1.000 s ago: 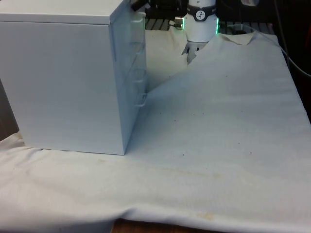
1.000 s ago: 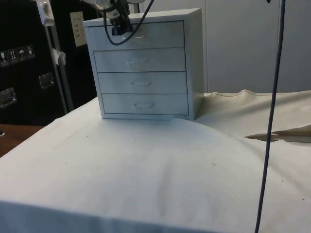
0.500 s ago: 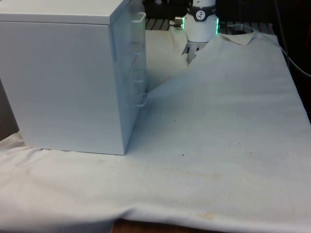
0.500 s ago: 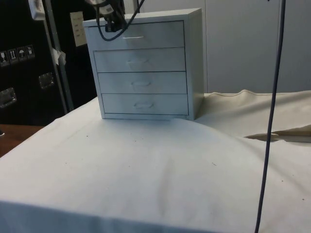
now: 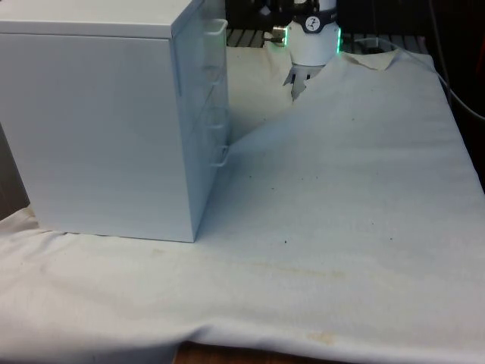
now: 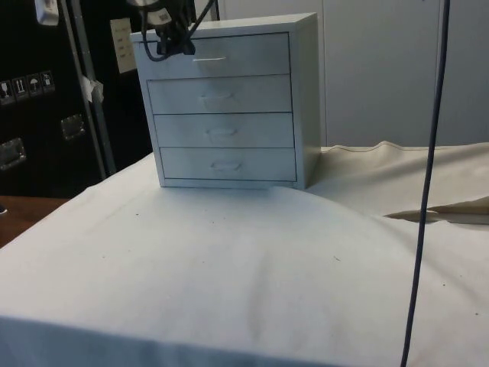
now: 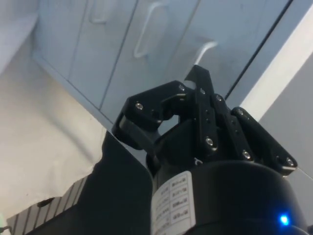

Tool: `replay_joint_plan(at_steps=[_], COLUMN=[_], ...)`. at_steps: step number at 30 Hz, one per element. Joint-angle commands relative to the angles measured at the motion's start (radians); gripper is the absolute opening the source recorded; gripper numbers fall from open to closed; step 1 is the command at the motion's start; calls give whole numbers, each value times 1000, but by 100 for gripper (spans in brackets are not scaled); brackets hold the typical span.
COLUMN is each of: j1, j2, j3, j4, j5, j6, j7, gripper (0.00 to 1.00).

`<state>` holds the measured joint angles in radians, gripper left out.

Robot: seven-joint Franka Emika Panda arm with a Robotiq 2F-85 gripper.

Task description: Open the drawer, then close it.

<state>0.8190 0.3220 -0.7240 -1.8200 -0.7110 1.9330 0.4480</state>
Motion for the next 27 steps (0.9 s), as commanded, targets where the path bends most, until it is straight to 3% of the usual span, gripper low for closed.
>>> replay_joint_plan(at_steps=[1, 18, 23, 25, 27], j1=[-3, -4, 0, -3, -3], j2=[-3, -3, 0, -2, -2], j3=[5, 25, 22, 26, 26], j4=[0, 13, 14, 14, 15], j5=[17, 120, 120, 134, 137], j6=[8, 40, 36, 44, 45], j7=[-4, -3, 1, -4, -4], gripper=[0, 0, 26, 31, 47])
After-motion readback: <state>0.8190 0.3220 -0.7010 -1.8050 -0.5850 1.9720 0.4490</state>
